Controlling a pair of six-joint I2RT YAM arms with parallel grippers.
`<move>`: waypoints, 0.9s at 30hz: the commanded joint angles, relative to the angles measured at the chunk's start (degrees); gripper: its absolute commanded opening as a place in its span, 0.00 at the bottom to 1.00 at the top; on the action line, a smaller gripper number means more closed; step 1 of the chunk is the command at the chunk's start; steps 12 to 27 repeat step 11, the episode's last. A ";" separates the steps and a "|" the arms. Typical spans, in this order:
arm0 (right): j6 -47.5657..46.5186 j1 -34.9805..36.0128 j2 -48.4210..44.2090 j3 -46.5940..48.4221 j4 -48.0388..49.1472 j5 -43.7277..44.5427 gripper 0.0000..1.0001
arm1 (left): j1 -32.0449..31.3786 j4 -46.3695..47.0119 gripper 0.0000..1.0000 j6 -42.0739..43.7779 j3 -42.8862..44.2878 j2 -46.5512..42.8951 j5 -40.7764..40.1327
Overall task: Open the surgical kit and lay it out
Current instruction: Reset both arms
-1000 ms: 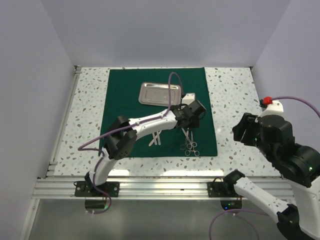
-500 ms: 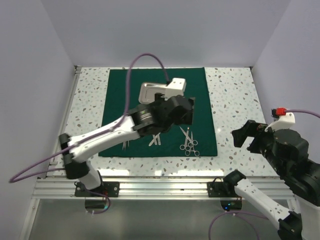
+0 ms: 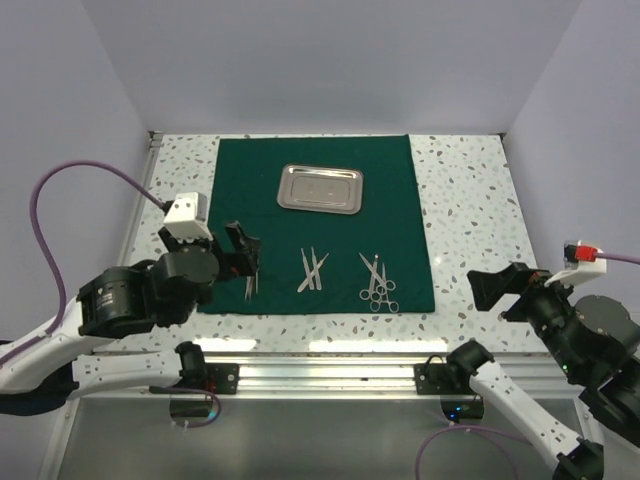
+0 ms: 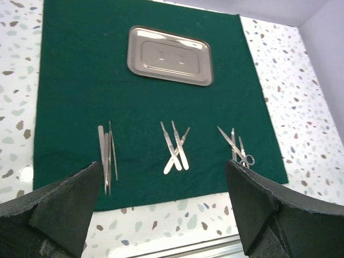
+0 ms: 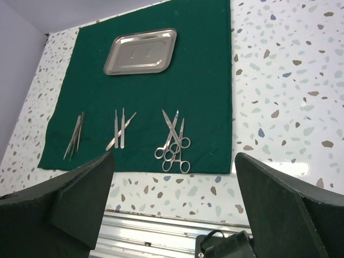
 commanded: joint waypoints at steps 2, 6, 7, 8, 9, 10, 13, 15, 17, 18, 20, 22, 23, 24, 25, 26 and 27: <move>-1.22 -0.20 3.16 -0.73 6.65 -3.20 0.99 | 0.06 -6.69 0.99 -2.43 3.10 4.23 -4.96; -2.02 -0.20 5.19 0.06 8.50 -2.85 0.99 | 0.06 -5.82 1.00 -2.25 1.87 3.09 -5.40; -2.02 -0.20 5.28 -0.20 8.94 -2.85 0.99 | 0.06 -5.30 0.99 -1.99 1.52 2.66 -5.49; -2.54 -0.20 5.37 -0.55 9.90 -3.02 0.99 | 0.06 -4.77 1.00 -1.12 1.08 2.39 -5.75; -2.81 -0.20 5.80 -0.64 10.00 -3.02 0.99 | -0.02 -4.50 1.00 -0.85 0.73 2.39 -5.92; -2.81 -0.20 6.16 -0.46 10.00 -3.02 0.99 | 0.06 -4.59 1.00 -0.41 0.55 2.47 -6.10; -3.16 -0.20 6.51 -0.29 9.91 -2.94 0.99 | 0.06 -4.59 1.00 1.16 0.29 2.82 -6.36; -3.16 -0.20 6.51 -0.29 9.91 -2.94 0.99 | 0.06 -4.59 1.00 1.16 0.29 2.82 -6.36; -3.16 -0.20 6.51 -0.29 9.91 -2.94 0.99 | 0.06 -4.59 1.00 1.16 0.29 2.82 -6.36; -3.16 -0.20 6.51 -0.29 9.91 -2.94 0.99 | 0.06 -4.59 1.00 1.16 0.29 2.82 -6.36; -3.16 -0.20 6.51 -0.29 9.91 -2.94 0.99 | 0.06 -4.59 1.00 1.16 0.29 2.82 -6.36; -3.16 -0.20 6.51 -0.29 9.91 -2.94 0.99 | 0.06 -4.59 1.00 1.16 0.29 2.82 -6.36; -3.16 -0.20 6.51 -0.29 9.91 -2.94 0.99 | 0.06 -4.59 1.00 1.16 0.29 2.82 -6.36; -3.16 -0.20 6.51 -0.29 9.91 -2.94 0.99 | 0.06 -4.59 1.00 1.16 0.29 2.82 -6.36; -3.16 -0.20 6.51 -0.29 9.91 -2.94 0.99 | 0.06 -4.59 1.00 1.16 0.29 2.82 -6.36; -3.16 -0.20 6.51 -0.29 9.91 -2.94 0.99 | 0.06 -4.59 1.00 1.16 0.29 2.82 -6.36; -3.16 -0.20 6.51 -0.29 9.91 -2.94 0.99 | 0.06 -4.59 1.00 1.16 0.29 2.82 -6.36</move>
